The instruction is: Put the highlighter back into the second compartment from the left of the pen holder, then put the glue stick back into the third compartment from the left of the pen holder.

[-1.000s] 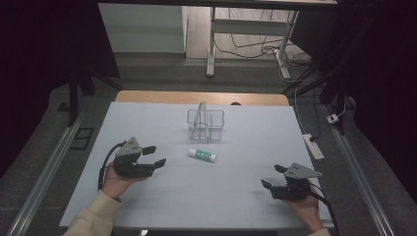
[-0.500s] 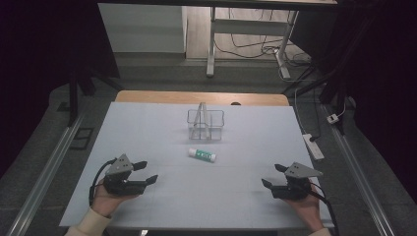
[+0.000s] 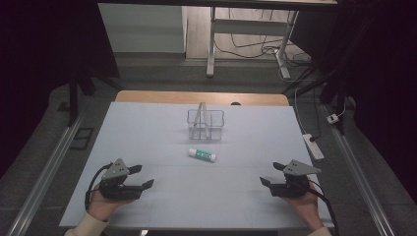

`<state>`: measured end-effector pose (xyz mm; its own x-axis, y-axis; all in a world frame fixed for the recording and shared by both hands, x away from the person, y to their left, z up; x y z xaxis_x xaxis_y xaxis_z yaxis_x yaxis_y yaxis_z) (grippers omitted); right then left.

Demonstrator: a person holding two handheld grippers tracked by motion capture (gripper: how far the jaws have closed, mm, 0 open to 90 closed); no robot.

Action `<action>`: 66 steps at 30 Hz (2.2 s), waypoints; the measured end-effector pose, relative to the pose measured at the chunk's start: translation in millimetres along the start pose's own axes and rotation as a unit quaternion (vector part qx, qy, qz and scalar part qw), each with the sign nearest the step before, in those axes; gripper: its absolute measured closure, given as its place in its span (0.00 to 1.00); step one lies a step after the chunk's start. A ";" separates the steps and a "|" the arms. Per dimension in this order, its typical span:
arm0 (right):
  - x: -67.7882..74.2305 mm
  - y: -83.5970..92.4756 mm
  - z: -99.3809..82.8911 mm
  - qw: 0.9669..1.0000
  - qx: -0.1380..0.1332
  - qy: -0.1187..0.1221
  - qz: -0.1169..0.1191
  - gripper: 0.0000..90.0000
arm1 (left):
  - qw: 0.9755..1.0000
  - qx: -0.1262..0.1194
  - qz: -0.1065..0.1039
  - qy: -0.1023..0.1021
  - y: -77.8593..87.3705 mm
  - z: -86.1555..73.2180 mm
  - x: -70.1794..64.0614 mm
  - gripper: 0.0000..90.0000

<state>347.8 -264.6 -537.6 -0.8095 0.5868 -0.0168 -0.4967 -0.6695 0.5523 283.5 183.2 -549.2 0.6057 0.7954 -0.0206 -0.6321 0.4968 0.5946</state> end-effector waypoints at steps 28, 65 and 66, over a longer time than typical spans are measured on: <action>25.7 -51.3 69.9 0.997 0.026 0.029 0.062 0.31 | 1.000 0.007 -0.004 -0.010 -4.0 -2.7 -4.5 0.30; 38.6 -112.3 108.6 0.993 0.051 0.036 0.100 0.31 | 1.000 0.016 -0.008 -0.025 -6.7 -4.7 -8.3 0.30; 39.1 -113.9 109.5 0.993 0.053 0.036 0.099 0.31 | 1.000 0.016 -0.009 -0.025 -6.6 -4.5 -8.4 0.30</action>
<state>407.0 -115.5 -509.9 -0.9106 0.4110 0.0430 -0.2926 -0.7148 0.6352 280.4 174.8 -556.6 0.6406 0.7678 0.0078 -0.6058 0.4991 0.6196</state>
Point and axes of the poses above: each handheld gripper's, and its own axes: y roughly backward along the jaws, z roughly out of its top, x roughly to its left, the point moved 7 cm from there along -y, roughly forward along the jaws, and after that the axes turned 7 degrees about z, right-handed, at the moved point
